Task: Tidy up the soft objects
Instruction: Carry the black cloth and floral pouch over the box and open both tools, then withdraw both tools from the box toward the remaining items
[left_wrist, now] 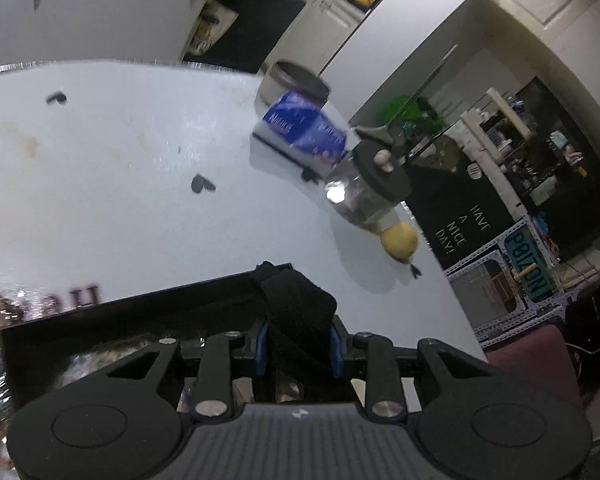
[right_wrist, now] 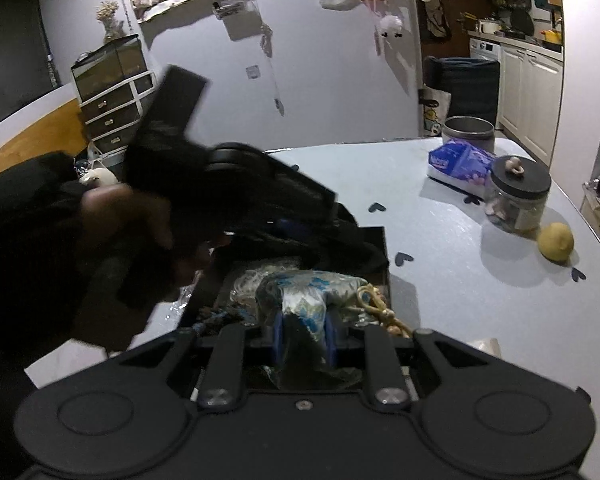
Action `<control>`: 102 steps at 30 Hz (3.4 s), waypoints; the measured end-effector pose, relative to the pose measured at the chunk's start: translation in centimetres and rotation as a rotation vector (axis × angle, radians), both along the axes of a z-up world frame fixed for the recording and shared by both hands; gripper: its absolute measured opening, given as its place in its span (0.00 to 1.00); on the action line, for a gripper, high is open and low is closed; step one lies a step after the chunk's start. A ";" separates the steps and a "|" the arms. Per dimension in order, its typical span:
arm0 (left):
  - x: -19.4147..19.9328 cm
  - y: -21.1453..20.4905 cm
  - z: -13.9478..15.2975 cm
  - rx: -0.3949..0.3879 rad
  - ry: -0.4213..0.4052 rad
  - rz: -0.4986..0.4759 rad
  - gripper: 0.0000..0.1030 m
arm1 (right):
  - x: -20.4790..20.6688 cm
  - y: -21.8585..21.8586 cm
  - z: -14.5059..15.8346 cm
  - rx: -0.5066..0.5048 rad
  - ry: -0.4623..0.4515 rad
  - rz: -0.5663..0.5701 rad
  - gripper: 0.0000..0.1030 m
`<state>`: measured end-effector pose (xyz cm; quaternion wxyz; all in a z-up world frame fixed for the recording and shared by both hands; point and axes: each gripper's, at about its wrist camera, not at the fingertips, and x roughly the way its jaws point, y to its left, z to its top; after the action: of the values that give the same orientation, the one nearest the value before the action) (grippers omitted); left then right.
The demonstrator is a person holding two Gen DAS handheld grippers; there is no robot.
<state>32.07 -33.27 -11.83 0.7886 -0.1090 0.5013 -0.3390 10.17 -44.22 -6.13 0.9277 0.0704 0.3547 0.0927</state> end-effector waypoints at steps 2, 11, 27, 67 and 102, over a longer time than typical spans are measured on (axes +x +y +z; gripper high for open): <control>0.9 -0.3 -1.1 0.009 0.027 0.008 0.53 | 0.1 -0.1 -0.2 0.000 0.006 -0.001 0.21; 0.9 2.7 1.3 -0.020 -0.043 0.014 0.51 | 1.8 0.5 -0.8 0.020 0.030 0.026 0.21; -0.8 5.8 2.5 0.007 -0.074 0.007 0.22 | 7.4 3.1 -6.8 -0.040 0.274 0.104 0.21; -14.8 14.8 6.0 0.181 -0.283 0.363 1.00 | 0.6 -0.8 -0.4 -0.036 -0.030 -0.114 0.90; -14.9 26.3 6.1 0.240 -0.334 0.459 1.00 | 3.0 9.5 -0.1 -0.065 -0.044 -0.105 1.00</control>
<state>17.14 -6.95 -5.72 0.9233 -0.0684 0.3634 -0.1036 13.22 -34.67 -6.21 0.9407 0.0566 0.3328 0.0336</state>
